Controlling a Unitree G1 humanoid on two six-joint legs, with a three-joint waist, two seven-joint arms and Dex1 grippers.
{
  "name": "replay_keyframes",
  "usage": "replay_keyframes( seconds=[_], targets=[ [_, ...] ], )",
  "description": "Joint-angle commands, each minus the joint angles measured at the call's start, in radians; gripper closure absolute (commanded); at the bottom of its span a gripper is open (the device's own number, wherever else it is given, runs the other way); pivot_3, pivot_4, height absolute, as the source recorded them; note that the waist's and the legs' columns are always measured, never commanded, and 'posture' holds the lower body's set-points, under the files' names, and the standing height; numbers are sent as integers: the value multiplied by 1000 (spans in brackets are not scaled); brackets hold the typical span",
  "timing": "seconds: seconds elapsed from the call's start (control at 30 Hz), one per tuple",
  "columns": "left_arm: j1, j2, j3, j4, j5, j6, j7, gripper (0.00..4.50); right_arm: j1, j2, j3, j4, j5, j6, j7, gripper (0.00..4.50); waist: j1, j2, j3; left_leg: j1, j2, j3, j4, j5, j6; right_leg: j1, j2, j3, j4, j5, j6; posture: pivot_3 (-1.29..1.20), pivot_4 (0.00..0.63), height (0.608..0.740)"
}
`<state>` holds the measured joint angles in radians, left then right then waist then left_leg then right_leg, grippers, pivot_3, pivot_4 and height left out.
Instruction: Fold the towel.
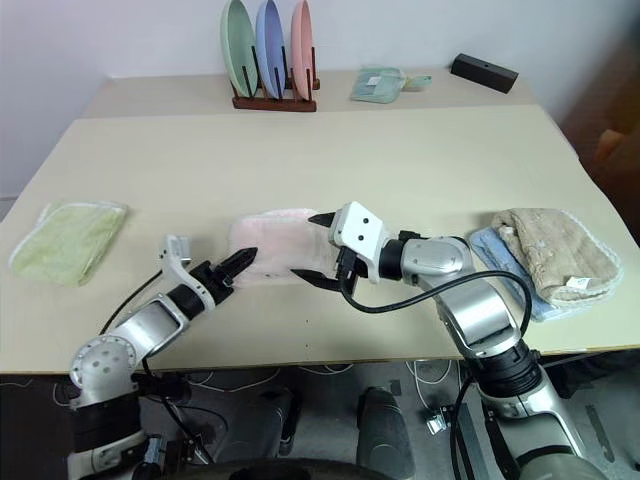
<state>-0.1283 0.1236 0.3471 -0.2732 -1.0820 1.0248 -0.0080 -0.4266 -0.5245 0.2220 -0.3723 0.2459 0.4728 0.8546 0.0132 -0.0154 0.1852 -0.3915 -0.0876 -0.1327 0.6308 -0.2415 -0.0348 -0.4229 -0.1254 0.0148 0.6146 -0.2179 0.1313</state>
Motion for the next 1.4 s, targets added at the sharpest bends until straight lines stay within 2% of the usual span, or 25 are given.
replay_keyframes(
  seconds=[0.03, 0.07, 0.1, 0.27, 0.43, 0.5, 0.57, 0.7, 0.97, 1.07, 1.27, 1.3, 1.4],
  targets=[
    [9, -10, -19, -23, -39, 14, 14, 3789, 0, -1, -24, -57, 13, -5, -17, 0, -1, 0, 0, 0, 0, 0, 0, 0, 0, 0, 0, 0, 0, 0, 0, 0, 150, 740],
    [10, -9, -19, -33, -45, 12, 14, 4368, 0, 1, -23, -61, 15, -3, -20, 0, -1, 0, 0, 0, 0, 0, 0, 0, 0, 0, 0, 0, 0, 0, 0, 0, 150, 740],
    [9, -5, -16, -50, -52, 4, 12, 4473, -1, 3, -22, -64, 17, 0, -24, 0, -1, 0, 0, 0, 0, 0, 0, 0, 0, 0, 0, 0, 0, 0, 0, 0, 150, 740],
    [-86, 30, 97, -79, -60, -153, 19, 4473, -19, 6, -15, -57, 17, 1, -32, 0, -1, -1, 1, 0, 0, 0, 0, 0, 0, -1, 0, 0, 0, 0, 0, 0, 150, 740],
    [-251, 162, 323, 9, 21, -404, 131, 4473, -30, 0, -14, -47, 14, -6, -25, 0, -6, -2, 1, -1, 1, 0, -1, 0, -1, -2, 1, 0, 0, 0, -1, 0, 150, 740],
    [-274, 222, 447, 71, 61, -512, 192, 4473, -29, -2, -13, -44, 13, -11, -21, 0, -10, -2, 1, 0, 1, 0, -1, 0, -1, -2, 1, 0, -1, 1, 0, 0, 150, 740],
    [-261, 249, 507, 108, 67, -562, 209, 4473, -28, -3, -12, -41, 13, -14, -17, 0, -16, -2, 1, 0, 1, 0, -1, -1, -2, -3, 1, 1, -1, 1, 0, 0, 150, 740],
    [-170, 218, 576, 161, 51, -586, 275, 4473, -30, 4, -2, -30, 13, -27, -11, 0, -7, -2, 1, 0, 1, 0, -1, -2, -3, -3, 1, 1, -1, 1, 0, 0, 150, 740],
    [54, 47, 552, 92, -2, -581, 314, 4473, -26, -3, -3, -5, 7, -53, 5, 0, 1, -10, -1, 0, 1, 0, 1, -2, -2, 0, 1, -1, -1, 1, 0, 0, 150, 740],
    [60, 24, 562, 68, -45, -611, 315, 3433, -22, -7, -4, -1, 7, -59, 9, 0, 1, -10, -1, 0, 1, 0, 1, -2, -2, 0, 2, -1, -1, 1, 0, 0, 150, 740],
    [74, 56, 575, 18, -74, -661, 293, 348, -10, -23, -12, 3, 9, -65, 28, 0, -1, -10, -1, 0, 1, 1, 0, -2, -2, 0, 2, 0, -1, 1, 0, 0, 150, 740],
    [85, 67, 581, 6, -71, -671, 289, 30, -9, -26, -16, 6, 11, -66, 33, 0, -1, -10, -1, 0, 2, 1, 0, -2, -2, 0, 2, 0, -1, 1, 0, 0, 150, 740],
    [141, 120, 620, -35, -33, -709, 284, 30, -16, -33, -32, 28, 22, -64, 44, 0, -4, -10, -1, 0, 2, 1, 0, -2, -2, -1, 2, 0, -1, 0, 0, 0, 150, 740]
  ],
)
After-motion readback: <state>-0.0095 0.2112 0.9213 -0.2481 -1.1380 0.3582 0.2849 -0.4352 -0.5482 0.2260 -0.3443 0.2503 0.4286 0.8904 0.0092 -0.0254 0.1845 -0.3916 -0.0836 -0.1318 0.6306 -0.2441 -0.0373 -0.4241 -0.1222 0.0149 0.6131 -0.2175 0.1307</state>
